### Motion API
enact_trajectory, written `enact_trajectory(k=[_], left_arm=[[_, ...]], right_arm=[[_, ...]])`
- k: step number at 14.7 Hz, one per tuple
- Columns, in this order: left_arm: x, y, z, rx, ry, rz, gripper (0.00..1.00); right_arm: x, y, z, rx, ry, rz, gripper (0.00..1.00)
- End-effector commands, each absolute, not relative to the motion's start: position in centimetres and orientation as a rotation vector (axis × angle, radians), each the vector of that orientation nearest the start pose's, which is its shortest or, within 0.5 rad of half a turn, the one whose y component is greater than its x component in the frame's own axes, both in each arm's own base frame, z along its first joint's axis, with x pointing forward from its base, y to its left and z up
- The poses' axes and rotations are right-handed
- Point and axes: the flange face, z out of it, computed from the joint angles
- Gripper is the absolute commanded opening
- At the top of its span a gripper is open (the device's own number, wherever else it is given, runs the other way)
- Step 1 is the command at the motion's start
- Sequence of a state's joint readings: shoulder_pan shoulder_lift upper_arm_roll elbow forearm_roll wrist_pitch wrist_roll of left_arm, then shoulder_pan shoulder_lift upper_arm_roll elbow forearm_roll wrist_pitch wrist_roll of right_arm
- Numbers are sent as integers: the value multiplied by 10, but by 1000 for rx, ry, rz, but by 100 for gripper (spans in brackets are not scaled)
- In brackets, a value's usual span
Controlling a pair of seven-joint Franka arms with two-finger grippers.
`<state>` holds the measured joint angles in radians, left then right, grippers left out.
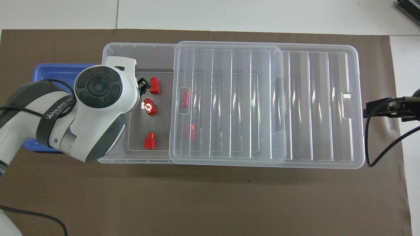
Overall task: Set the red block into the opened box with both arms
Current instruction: 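Withdraw the left gripper back to the blue tray edge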
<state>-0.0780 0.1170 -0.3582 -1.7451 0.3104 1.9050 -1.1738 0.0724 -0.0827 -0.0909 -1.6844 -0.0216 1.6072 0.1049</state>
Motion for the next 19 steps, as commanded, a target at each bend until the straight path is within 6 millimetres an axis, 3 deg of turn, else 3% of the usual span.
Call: enact_trajectory(k=[1,4,8,9,10,13,14,19], left_arm=[[572,-169,561,-2874,-782,-215,100],[571,-76,603,-3013,-660,-123,100],[547,-2,626,-3008,-475,-34,100],[542,10,629,-3015,-402,-8,100],[540,9,633,-3017,-381,-22,100],[539,-30,634,-3046,-276,-69,100],[537,-43,633,-3048,-248,-68,100],[539,-47,633,-3074,-109,-109,100]], right_arm=[[528,-13,619,-3126,213,-6,100],[528,-13,618,-3126,213,-8,100],[528,-14,618,-3127,213,-18,99],[529,-14,618,-3127,211,-25,90],[530,-16,617,-3129,204,-23,71],[533,-22,613,-3137,124,-50,8],[536,-28,609,-3138,119,-57,0],[548,-61,593,-3156,9,-126,0]])
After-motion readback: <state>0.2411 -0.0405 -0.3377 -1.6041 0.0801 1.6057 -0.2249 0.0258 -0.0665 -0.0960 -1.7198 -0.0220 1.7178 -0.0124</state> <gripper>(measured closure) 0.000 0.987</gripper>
